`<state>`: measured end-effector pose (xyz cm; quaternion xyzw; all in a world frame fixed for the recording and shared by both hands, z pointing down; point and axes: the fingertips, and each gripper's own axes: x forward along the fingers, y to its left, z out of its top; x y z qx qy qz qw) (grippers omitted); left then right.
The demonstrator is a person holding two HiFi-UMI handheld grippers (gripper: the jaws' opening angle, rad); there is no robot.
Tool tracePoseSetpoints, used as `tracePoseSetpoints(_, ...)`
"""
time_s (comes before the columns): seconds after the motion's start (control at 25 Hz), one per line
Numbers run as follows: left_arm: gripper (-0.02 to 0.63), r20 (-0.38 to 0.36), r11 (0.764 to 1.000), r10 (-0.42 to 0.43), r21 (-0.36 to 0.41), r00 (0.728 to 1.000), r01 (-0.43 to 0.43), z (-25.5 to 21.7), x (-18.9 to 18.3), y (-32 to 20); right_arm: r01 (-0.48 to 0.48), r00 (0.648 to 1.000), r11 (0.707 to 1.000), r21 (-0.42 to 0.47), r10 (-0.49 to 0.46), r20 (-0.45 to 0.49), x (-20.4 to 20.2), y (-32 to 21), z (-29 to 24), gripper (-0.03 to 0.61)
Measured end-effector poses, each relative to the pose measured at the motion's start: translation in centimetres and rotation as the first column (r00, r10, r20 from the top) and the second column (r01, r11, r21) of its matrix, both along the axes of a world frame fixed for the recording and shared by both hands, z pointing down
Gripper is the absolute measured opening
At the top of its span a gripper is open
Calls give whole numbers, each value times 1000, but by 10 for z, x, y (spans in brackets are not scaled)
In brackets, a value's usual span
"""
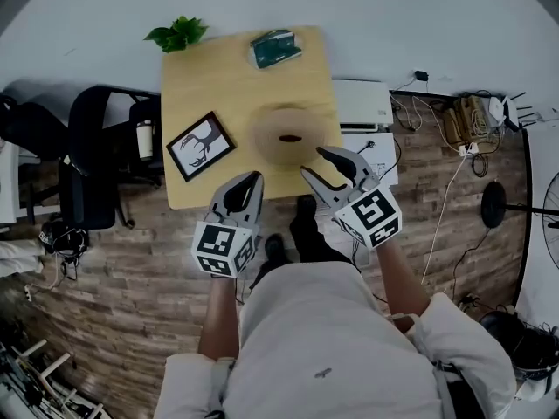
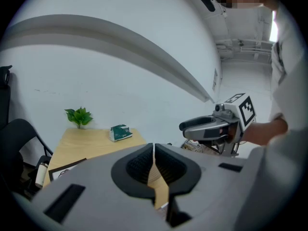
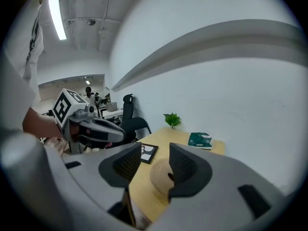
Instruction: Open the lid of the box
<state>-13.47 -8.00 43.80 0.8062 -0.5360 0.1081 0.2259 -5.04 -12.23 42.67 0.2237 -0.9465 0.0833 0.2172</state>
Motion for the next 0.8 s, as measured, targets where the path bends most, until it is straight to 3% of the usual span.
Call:
tracePoseSetpoints(0.4,12,26,993,-109,-44,994,110,17,2,-30,151,988,987,-50,-153,-37,-6,-31,38,195)
tracePoseSetpoints(0.8,12,39,982,-166,-81,985,169,37,10,-46,274,954,956,-102,-284,-97,-7,-41,82,220)
